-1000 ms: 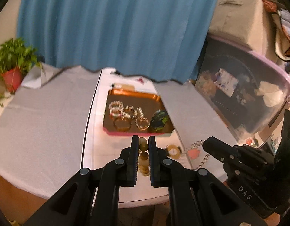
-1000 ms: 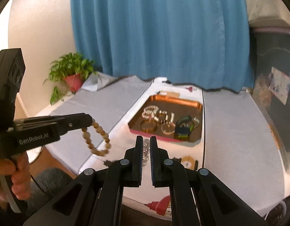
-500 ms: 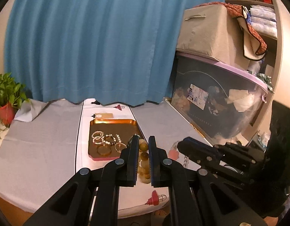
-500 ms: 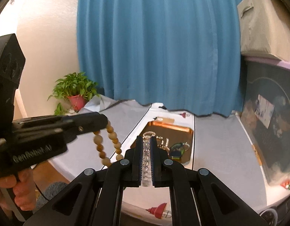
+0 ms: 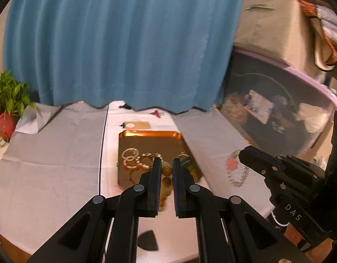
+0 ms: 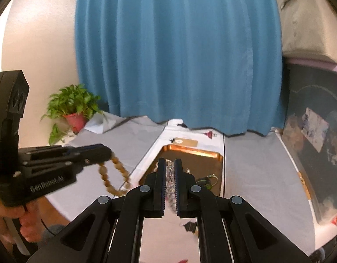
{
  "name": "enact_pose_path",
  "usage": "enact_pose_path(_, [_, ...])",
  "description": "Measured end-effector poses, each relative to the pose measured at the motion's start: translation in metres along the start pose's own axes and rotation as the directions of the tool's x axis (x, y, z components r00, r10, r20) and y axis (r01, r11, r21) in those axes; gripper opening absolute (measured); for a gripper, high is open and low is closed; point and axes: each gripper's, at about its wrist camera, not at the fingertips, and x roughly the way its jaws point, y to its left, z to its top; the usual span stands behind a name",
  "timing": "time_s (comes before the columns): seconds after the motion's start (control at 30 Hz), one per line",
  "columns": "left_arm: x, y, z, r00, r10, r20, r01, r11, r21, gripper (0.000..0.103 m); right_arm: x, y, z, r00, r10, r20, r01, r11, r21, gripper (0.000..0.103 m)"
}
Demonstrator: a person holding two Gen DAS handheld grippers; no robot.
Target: Organize jewelry
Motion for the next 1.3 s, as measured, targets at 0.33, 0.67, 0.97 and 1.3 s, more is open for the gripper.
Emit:
enact_pose_path(0.33, [0.117, 0.052, 0.003, 0.994, -0.006, -0.109, -0.004, 0.996, -0.091, 0.007, 0.131, -0.025, -0.019, 0.989, 0.025, -0.146, -0.02, 0.999, 0.036, 0.007])
enact_pose_path(0.67, [0.208, 0.083, -0.034, 0.968, 0.015, -0.252, -0.05, 0.99, -0.131, 0.007, 0.233, -0.039, -0.058, 0.959, 0.052, -0.28, -0.036, 0.997, 0.061, 0.007])
enact_pose_path(0.97, [0.177, 0.068, -0.029, 0.972, 0.083, -0.22, -0.103, 0.992, -0.079, 0.069, 0.234, -0.046, -0.069, 0.953, 0.006, -0.304, 0.028, 0.994, 0.108, 0.018])
enact_pose_path(1.3, [0.003, -0.008, 0.018, 0.986, 0.163, 0.021, -0.162, 0.987, -0.018, 0.097, 0.098, -0.024, -0.016, 0.986, -0.05, -0.161, 0.066, 0.993, 0.098, 0.072])
